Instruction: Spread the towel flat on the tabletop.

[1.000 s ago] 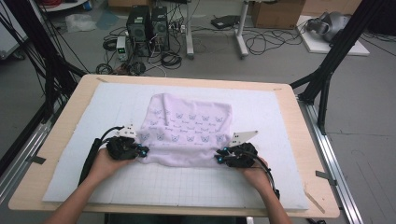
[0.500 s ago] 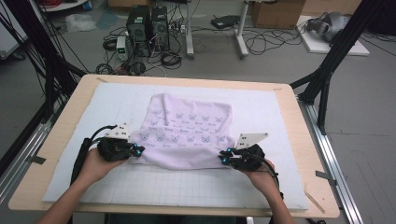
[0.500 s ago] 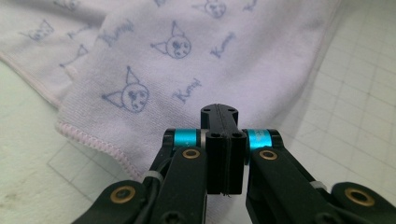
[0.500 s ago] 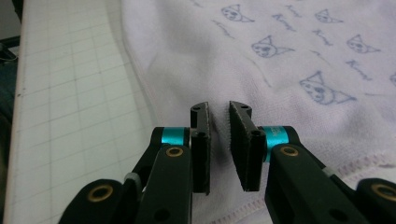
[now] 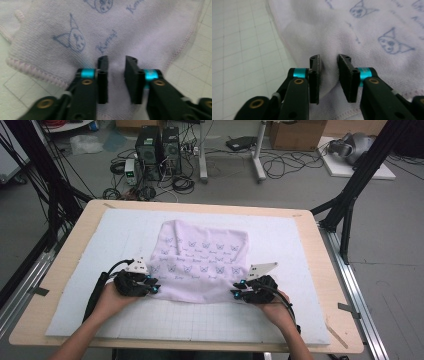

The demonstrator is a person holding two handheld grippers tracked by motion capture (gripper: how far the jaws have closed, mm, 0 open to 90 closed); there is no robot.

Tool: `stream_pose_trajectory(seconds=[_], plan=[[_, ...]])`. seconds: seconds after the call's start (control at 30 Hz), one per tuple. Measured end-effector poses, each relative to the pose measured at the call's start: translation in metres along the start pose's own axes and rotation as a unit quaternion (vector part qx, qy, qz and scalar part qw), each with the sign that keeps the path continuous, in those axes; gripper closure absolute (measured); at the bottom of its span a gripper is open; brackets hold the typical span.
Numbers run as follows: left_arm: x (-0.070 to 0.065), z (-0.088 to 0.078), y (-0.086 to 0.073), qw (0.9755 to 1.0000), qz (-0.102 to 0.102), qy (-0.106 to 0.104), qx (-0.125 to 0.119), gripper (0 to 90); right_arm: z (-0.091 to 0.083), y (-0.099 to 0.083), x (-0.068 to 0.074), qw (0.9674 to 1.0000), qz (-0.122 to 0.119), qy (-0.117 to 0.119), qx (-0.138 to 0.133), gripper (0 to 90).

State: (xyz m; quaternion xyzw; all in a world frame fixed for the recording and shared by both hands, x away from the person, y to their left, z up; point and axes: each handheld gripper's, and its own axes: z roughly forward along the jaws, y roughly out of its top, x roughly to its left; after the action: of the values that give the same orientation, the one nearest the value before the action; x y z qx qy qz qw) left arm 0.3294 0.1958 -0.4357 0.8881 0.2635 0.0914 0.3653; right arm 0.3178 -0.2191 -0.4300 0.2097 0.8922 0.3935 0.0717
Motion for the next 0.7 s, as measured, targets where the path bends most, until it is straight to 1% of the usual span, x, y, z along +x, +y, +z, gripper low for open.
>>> stream_pose_trajectory(seconds=[0.03,0.07,0.1,0.2,0.33,0.37,0.47,0.53,0.6,0.63,0.7], plan=[[0.001,0.0,0.0,1.0,-0.002,-0.007,-0.002,79.3,0.003,0.0,0.0,1.0,-0.002,0.005,0.006,74.5],[0.001,0.0,0.0,0.9999,-0.004,-0.011,-0.001,84.5,0.006,0.0,0.0,0.9999,-0.006,0.003,0.01,76.8],[0.0,-0.001,0.0,0.9999,-0.002,-0.01,0.002,86.7,0.007,0.001,0.001,0.9999,-0.008,0.006,0.012,78.9],[-0.001,-0.004,0.0,0.9999,-0.003,-0.013,0.003,87.9,0.004,0.003,0.001,0.9999,-0.013,0.005,0.004,80.6],[-0.006,-0.015,0.003,0.9999,0.0,-0.015,-0.007,88.2,-0.012,0.003,0.003,0.9998,-0.006,0.001,-0.021,80.7],[-0.007,-0.018,0.005,0.9999,0.004,-0.014,-0.008,88.2,-0.015,0.004,0.003,0.9997,-0.005,0.001,-0.025,80.7],[-0.015,-0.032,0.012,0.9995,0.015,-0.015,-0.023,88.2,-0.021,0.007,0.007,0.9994,-0.009,0.003,-0.033,80.7],[-0.022,-0.042,0.015,0.9992,0.021,-0.015,-0.03,88.2,-0.022,0.009,0.01,0.9992,-0.009,0.009,-0.038,80.7],[-0.028,-0.052,0.016,0.9988,0.027,-0.019,-0.036,88.3,-0.025,0.011,0.014,0.9991,-0.014,0.009,-0.04,80.8],[-0.03,-0.055,0.015,0.9988,0.027,-0.021,-0.037,88.3,-0.027,0.011,0.016,0.9987,-0.016,0.012,-0.047,81.2],[-0.036,-0.06,0.012,0.9988,0.036,-0.017,-0.029,88.3,-0.032,0.011,0.019,0.9983,-0.013,0.012,-0.055,81.1]])
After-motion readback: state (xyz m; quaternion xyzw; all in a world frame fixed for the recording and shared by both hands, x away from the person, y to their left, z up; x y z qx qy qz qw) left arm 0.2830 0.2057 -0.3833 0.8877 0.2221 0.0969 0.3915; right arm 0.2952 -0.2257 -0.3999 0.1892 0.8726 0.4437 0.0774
